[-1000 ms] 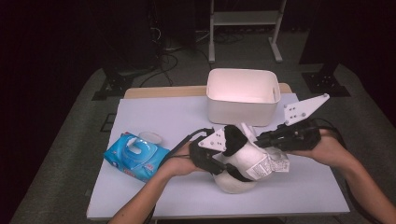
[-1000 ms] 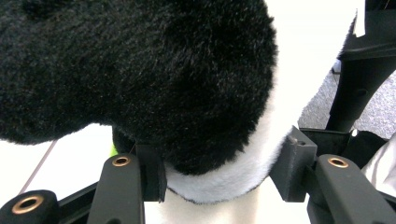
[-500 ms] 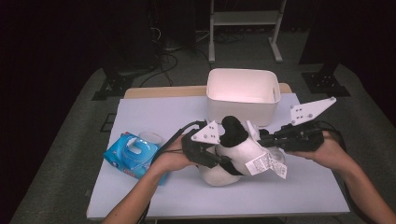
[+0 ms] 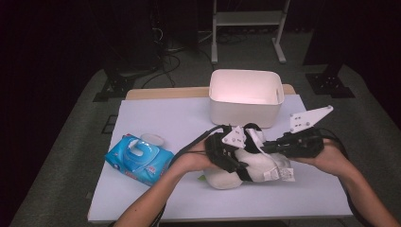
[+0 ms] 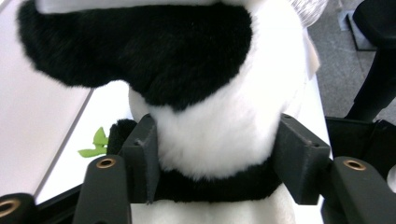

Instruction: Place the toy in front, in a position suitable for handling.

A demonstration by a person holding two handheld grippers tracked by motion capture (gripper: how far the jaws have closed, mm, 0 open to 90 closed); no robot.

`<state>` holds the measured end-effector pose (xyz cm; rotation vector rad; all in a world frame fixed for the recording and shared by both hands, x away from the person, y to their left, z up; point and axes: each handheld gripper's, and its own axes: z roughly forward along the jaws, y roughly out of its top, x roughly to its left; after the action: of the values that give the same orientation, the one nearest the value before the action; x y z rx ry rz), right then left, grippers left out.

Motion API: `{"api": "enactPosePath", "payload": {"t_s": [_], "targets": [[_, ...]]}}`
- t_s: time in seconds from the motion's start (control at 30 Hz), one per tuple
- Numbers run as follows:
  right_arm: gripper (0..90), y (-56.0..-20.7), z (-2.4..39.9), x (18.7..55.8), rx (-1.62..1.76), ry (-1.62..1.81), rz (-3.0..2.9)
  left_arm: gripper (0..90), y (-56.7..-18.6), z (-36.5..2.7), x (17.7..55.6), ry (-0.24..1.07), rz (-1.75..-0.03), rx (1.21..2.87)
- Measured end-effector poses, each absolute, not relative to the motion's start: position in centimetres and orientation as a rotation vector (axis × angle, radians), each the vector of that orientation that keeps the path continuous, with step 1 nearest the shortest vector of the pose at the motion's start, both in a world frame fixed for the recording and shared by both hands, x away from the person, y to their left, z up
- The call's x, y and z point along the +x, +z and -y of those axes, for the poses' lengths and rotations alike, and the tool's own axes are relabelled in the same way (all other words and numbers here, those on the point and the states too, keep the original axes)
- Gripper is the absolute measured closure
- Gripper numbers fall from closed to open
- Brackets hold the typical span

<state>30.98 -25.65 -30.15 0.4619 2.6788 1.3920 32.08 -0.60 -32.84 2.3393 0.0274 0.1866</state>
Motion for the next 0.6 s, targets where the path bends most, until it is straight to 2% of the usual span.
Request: {"api": "enactPosePath", "payload": {"t_s": [0.27, 0.47, 0.57, 0.6], "targets": [[84.9, -32.7, 28.3, 30.4, 0.546, 1.44, -2.651, 28.5, -32.5, 0.1, 32.2, 0.188, -0.058, 2.366], [85.0, -34.3, 29.6, 29.8, 0.601, 1.406, -2.641, 24.4, -34.1, -1.2, 32.9, 0.134, -0.101, 2.381], [84.9, -34.6, 30.0, 29.5, 0.608, 1.39, -2.648, 25.3, -34.8, -1.3, 33.1, 0.087, -0.112, 2.368], [84.9, -34.5, 30.0, 29.5, 0.607, 1.385, -2.648, 28.7, -34.9, -1.2, 33.1, 0.09, -0.107, 2.373]]}}
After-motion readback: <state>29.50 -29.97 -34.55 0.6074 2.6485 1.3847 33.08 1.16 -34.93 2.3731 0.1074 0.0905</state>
